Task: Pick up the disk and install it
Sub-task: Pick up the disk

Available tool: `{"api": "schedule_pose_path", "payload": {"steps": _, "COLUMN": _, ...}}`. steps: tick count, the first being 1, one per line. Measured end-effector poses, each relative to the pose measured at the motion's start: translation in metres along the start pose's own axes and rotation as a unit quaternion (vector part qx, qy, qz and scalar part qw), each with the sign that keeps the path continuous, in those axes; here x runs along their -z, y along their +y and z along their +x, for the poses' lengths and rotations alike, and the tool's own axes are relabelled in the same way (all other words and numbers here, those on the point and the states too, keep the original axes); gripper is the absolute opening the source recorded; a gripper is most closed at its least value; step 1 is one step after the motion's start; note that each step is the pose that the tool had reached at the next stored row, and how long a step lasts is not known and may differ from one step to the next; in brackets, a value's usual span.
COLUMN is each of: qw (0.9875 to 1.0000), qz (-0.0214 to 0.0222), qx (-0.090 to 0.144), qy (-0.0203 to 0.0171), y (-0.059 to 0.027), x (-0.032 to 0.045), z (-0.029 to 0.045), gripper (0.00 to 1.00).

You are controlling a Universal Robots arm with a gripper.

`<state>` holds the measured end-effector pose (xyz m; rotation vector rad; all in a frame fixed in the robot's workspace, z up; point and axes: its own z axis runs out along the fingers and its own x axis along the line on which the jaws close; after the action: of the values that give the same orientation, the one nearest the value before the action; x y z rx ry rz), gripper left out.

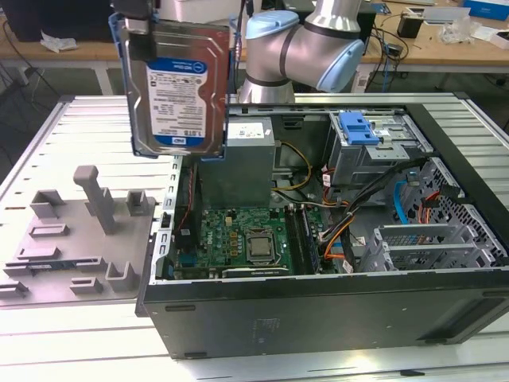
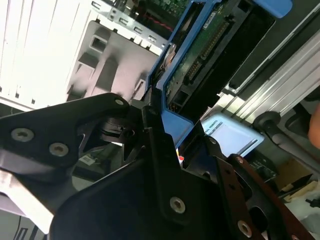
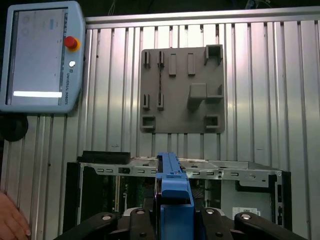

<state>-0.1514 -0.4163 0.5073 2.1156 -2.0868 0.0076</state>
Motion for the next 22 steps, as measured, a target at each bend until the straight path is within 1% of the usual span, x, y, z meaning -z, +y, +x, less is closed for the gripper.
{"api": "schedule_pose_path", "payload": {"steps": 6, "qw": 1.0, "qz": -0.0048, "qx": 0.001, "qy": 0.0007, "y": -0.0252, "x": 0.0032, "z": 0.0086, "gripper": 0.37}}
{"api": "schedule_pose_path", "payload": {"steps": 9, "qw": 1.0, "qz": -0.0056, "qx": 0.0, "qy": 0.0019, "y": -0.0331, "x": 0.0044, "z": 0.0128, "gripper": 0.37}}
{"api": "schedule_pose_path", "payload": {"steps": 12, "qw": 1.0, "qz": -0.0056, "qx": 0.0, "qy": 0.0039, "y": -0.0377, "x": 0.0048, "z": 0.0153, "gripper": 0.37}}
{"api": "schedule_pose_path", "payload": {"steps": 15, "qw": 1.0, "qz": -0.0055, "qx": 0.0, "qy": 0.0046, "y": -0.0429, "x": 0.0052, "z": 0.0169, "gripper": 0.37}}
{"api": "schedule_pose_path", "payload": {"steps": 16, "qw": 1.0, "qz": -0.005, "qx": 0.0, "qy": 0.0047, "y": -0.0441, "x": 0.0053, "z": 0.0172, "gripper": 0.37}}
{"api": "schedule_pose_path", "payload": {"steps": 22, "qw": 1.0, "qz": 0.008, "qx": -0.002, "qy": 0.0056, "y": -0.0501, "x": 0.006, "z": 0.0181, "gripper": 0.37}}
